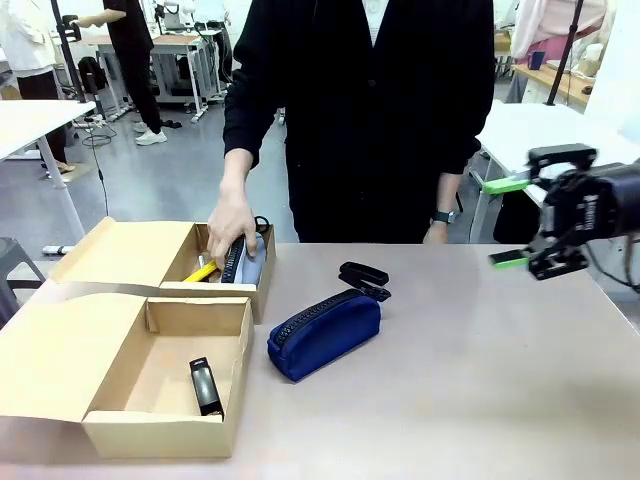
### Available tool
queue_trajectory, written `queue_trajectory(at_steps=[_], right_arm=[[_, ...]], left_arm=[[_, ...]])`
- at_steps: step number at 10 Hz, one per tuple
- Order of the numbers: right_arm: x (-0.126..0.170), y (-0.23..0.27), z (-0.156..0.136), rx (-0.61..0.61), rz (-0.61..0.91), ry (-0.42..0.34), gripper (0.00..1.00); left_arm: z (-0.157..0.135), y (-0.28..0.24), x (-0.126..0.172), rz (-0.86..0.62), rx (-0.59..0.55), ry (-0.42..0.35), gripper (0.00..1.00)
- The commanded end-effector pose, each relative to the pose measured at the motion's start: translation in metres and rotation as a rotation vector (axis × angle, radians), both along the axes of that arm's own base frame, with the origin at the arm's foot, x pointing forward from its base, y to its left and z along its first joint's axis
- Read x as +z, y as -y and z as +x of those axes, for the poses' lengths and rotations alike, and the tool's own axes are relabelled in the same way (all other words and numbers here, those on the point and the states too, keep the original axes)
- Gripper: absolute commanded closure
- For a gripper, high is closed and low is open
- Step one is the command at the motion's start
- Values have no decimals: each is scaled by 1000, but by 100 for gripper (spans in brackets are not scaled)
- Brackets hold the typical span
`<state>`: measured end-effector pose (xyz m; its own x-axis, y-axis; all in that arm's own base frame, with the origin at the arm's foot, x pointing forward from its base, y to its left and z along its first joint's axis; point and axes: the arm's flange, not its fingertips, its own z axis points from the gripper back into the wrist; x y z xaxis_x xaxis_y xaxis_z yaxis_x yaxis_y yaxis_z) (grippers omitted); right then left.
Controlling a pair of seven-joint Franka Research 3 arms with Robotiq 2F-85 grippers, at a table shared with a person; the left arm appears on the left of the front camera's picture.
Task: Place items inside the box.
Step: Pick up a Pencil pouch or Stapler and place it inside the Mailer Box closest to the robot.
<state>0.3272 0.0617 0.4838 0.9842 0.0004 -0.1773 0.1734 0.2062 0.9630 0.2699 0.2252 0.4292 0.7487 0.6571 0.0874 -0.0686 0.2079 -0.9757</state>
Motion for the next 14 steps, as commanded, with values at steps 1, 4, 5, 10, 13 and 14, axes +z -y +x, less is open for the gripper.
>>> queue_trajectory(at_steps=[1, 4, 5, 10, 13, 14], right_arm=[[-2, 60, -11, 89, 109, 82, 0], [-33, 173, -58, -185, 170, 172, 0], [-41, 187, -70, -247, 168, 196, 0], [-29, 209, -67, -275, 172, 181, 0], [-29, 209, -67, -275, 172, 181, 0], [-29, 209, -67, -275, 172, 181, 0]], left_arm=[[-1, 0, 0, -1, -6, 24, 0], [-1, 0, 0, -1, -6, 24, 0], [-1, 0, 0, -1, -6, 24, 0], [-1, 0, 0, -1, -6, 24, 0], [-1, 0, 0, -1, -6, 24, 0], [-1, 0, 0, -1, -6, 24, 0]])
